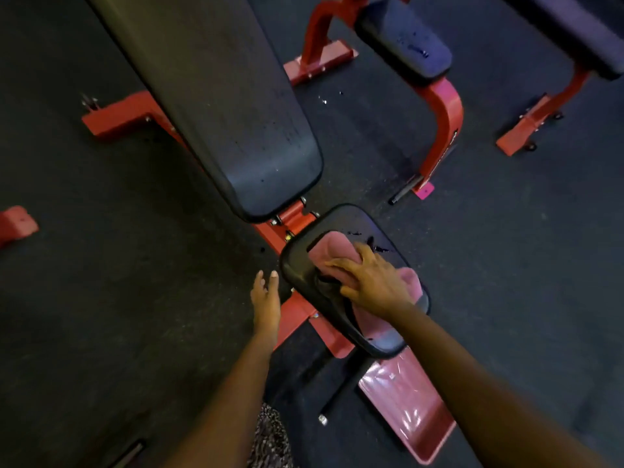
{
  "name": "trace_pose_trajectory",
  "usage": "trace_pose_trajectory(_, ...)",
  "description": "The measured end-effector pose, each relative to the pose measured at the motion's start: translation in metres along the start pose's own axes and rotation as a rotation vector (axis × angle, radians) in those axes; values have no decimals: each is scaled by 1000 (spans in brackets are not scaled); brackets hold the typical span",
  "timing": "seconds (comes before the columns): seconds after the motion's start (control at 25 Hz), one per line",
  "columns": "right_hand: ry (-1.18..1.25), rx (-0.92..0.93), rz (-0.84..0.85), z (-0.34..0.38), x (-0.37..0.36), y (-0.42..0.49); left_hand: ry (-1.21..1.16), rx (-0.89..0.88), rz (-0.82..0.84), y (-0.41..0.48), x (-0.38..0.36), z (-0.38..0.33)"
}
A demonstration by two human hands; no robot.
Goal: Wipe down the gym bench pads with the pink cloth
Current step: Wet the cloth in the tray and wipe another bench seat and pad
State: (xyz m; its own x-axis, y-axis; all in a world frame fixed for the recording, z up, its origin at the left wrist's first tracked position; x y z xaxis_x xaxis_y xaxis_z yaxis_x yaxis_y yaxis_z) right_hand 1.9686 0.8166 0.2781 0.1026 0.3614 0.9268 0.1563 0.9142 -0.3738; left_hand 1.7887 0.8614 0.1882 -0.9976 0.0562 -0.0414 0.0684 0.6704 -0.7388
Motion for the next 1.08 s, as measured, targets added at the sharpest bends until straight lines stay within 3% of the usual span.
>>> trace_pose_trajectory(0.16,-83,88,-33,7,-57,70,-220,113,4,66,-62,29)
trace_pose_trajectory(0.32,-147,89,-137,17,-114,86,-423,230,-34,115,-74,97)
trace_pose_trajectory(0.48,-158,136,-273,-3,-117,104,-450,88,-129,90,-81,61)
trace_pose_trajectory(0.88,-17,-335,-163,-122,-84,172,-363,-1,-146,96,-81,59)
trace_pose_trajectory(1.08,-44,-319,-193,-102,-89,147,-275,-9,-163,89,-83,47)
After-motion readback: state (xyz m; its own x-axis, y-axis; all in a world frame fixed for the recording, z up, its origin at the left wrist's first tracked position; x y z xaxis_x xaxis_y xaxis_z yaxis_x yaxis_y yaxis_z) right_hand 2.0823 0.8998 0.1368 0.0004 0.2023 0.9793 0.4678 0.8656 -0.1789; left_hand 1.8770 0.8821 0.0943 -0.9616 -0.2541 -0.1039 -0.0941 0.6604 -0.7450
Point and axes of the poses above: each hand's wrist, its own y-axis towards the middle knuckle, its own x-axis out of the back of the hand, z = x × y, the point moved 3 cm from there along y, towards the middle knuckle, and after that the axes turned 7 degrees about -y, right-handed, at the moved point
